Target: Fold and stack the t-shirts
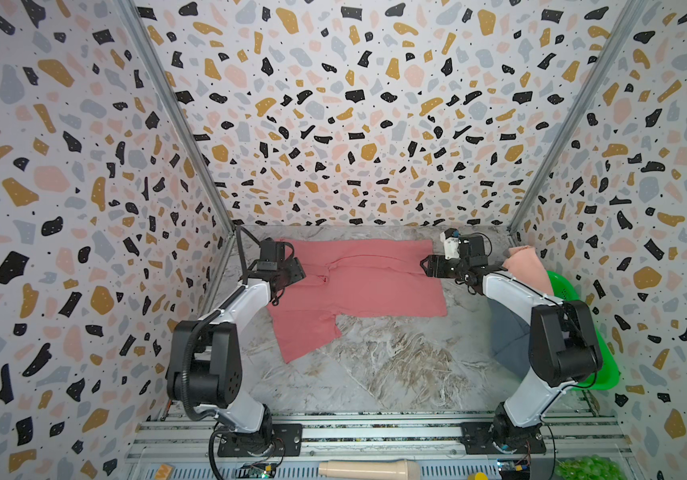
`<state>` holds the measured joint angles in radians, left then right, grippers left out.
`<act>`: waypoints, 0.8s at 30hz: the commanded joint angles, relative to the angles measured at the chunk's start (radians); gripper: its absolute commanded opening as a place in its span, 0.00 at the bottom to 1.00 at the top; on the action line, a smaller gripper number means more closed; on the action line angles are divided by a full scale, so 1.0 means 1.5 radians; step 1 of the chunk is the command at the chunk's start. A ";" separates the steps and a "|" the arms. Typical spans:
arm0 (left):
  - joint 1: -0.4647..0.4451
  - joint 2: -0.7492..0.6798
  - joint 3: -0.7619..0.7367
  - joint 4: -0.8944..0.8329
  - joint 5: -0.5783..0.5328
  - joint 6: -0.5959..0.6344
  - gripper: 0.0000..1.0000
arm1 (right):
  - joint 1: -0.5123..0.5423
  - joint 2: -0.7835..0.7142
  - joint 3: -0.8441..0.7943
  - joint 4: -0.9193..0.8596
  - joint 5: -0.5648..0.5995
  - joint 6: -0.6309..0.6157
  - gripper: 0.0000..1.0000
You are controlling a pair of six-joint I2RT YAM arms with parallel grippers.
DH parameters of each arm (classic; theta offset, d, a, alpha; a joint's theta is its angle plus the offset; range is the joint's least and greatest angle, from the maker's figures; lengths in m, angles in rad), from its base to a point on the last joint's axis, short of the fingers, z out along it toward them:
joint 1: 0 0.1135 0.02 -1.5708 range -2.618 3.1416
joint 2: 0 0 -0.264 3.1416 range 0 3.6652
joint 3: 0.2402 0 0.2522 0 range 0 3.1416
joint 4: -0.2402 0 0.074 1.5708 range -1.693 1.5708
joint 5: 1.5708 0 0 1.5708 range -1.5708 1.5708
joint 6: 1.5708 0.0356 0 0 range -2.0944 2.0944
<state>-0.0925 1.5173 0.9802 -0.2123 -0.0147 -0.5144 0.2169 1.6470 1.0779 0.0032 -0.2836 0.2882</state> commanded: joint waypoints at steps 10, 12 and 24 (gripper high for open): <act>-0.057 -0.270 -0.253 -0.218 -0.050 -0.124 0.72 | 0.007 -0.142 -0.242 -0.004 0.046 0.076 0.89; -0.061 -0.282 -0.276 -0.233 -0.058 -0.137 0.70 | 0.007 -0.143 -0.253 -0.001 0.057 0.082 0.89; -0.067 -0.280 -0.356 -0.158 0.017 -0.192 0.61 | 0.015 -0.074 -0.251 0.043 0.057 0.092 0.86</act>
<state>-0.1867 1.0687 0.4454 -0.4999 -0.0341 -0.7918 0.2302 1.5162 0.6918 0.0574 -0.2085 0.4110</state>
